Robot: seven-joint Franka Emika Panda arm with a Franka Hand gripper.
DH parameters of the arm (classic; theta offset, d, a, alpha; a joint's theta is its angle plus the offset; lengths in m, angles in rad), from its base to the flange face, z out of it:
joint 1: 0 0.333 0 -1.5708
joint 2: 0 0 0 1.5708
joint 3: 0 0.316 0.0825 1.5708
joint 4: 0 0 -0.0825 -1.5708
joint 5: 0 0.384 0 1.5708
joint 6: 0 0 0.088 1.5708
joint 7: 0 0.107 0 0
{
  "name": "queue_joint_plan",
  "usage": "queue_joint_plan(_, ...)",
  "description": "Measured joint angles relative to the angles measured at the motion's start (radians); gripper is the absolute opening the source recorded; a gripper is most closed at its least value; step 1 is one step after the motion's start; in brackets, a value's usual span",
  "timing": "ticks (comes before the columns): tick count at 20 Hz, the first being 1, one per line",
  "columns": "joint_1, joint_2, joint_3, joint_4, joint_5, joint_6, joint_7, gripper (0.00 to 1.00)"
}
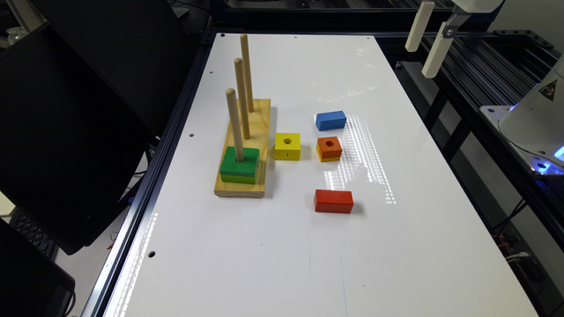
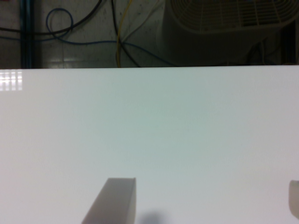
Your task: Pick up yellow block.
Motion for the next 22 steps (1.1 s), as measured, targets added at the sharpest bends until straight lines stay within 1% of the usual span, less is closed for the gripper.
queue_joint_plan(9, 0.001, -0.002, 0.003, 0.0, 0.0009, 0.001, 0.001, 1.0)
queue_joint_plan(15, 0.001, -0.002, 0.003, 0.002, 0.0009, 0.003, 0.001, 1.0)
queue_joint_plan(19, 0.001, 0.003, 0.003, 0.008, 0.0009, 0.014, 0.001, 1.0)
queue_joint_plan(22, 0.0, 0.027, 0.003, 0.023, 0.0009, 0.032, 0.001, 1.0)
